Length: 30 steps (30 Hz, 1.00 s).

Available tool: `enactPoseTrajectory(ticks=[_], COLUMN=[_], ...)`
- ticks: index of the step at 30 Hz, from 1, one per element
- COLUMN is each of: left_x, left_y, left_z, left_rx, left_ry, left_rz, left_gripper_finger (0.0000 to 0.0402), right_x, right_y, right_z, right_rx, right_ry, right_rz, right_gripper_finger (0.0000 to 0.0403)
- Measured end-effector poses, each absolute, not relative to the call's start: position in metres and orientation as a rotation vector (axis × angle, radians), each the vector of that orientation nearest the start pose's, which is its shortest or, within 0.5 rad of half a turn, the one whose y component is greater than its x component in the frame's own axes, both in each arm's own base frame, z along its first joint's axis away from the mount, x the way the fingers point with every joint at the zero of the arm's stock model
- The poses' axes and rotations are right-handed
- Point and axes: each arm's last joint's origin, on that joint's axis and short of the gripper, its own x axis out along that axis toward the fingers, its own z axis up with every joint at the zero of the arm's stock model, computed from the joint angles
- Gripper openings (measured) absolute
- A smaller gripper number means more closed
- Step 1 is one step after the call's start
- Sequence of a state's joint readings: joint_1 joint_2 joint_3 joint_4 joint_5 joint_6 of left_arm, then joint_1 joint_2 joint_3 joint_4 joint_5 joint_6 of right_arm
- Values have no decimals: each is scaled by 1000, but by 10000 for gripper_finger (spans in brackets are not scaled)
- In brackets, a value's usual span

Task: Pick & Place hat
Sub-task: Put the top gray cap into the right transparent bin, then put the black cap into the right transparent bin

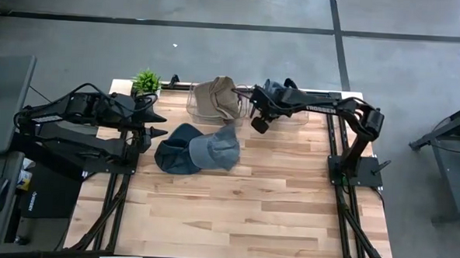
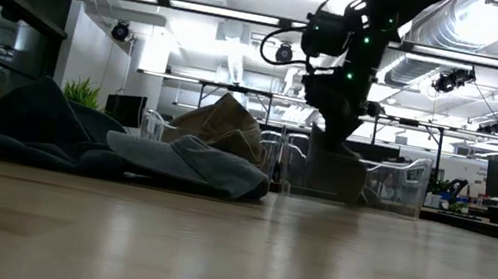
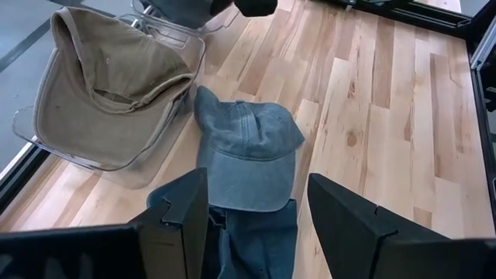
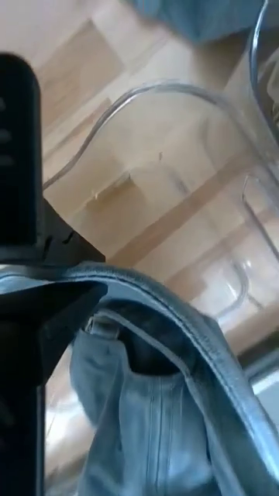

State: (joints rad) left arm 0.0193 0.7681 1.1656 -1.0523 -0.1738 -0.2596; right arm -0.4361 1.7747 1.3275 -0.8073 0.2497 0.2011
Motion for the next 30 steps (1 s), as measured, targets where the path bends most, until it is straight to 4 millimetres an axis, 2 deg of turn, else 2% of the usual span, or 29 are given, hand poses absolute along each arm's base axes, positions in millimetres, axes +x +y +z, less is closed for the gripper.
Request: enactPoseTrajectory(ticks=[16, 26, 30], left_x=[107, 107, 107], left_y=[7, 7, 7], left_z=[376, 376, 376], left_rx=[-197, -196, -196], left_ry=[651, 654, 655], left_rz=[271, 271, 271], left_gripper_finger=[181, 181, 181], right_x=[315, 316, 315], right_y=[-167, -175, -175], right_z=[218, 220, 225], right_rx=[444, 527, 509], right_ry=[1125, 1061, 1035], right_rz=[-620, -589, -616], right_gripper_finger=[135, 164, 165])
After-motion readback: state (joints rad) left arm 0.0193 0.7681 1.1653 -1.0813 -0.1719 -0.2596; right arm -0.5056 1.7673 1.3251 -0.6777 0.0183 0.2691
